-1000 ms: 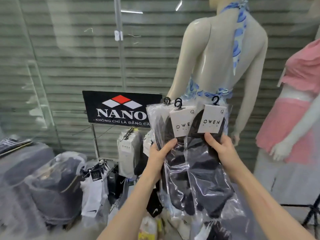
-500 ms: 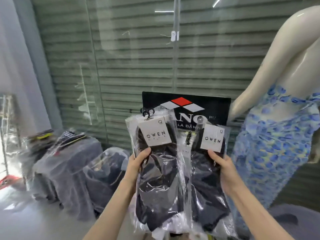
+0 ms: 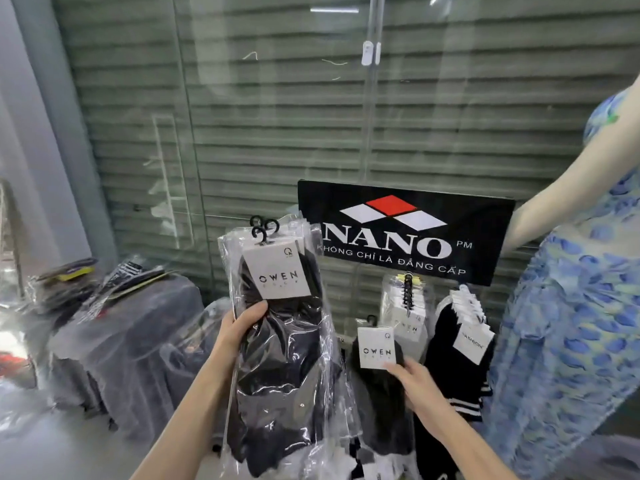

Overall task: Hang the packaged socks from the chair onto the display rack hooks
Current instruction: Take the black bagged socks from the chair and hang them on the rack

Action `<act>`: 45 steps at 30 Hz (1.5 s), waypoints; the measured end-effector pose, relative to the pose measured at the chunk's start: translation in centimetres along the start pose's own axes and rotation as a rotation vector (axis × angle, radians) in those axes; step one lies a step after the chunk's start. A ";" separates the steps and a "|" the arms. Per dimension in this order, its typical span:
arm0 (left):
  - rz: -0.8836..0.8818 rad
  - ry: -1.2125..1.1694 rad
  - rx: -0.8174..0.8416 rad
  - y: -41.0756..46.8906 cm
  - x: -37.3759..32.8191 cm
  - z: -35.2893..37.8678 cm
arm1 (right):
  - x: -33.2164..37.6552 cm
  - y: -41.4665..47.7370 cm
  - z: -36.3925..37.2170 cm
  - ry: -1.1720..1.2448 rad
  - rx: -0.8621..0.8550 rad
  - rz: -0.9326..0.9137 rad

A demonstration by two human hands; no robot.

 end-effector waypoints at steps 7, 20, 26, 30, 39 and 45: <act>0.032 0.073 0.071 7.0 0.6 1.2 | -0.2 8.0 1.0 -0.017 -0.282 0.022; 0.020 0.038 0.044 15.8 1.4 -1.0 | 0.9 16.6 1.2 -0.029 -0.592 0.043; -0.020 0.026 0.046 17.3 2.2 -1.3 | 1.1 19.4 1.2 -0.054 -0.544 0.088; -0.028 0.064 0.023 18.1 2.3 -1.8 | 1.5 20.5 1.2 -0.205 -0.580 0.135; -0.070 0.030 0.132 17.2 4.0 -1.6 | 2.3 19.2 3.7 -0.075 -0.394 0.351; -0.064 0.082 0.141 16.3 3.1 -1.0 | 17.2 10.3 6.3 -0.148 -0.476 -0.474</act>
Point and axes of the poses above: each hand's wrist, its own y-axis towards the middle knuckle, its own z-axis out of the palm, x = y × z, the point moved 9 cm from there along y, towards the middle knuckle, and after that the axes turned 1 degree about -y, right-handed, at the moved point
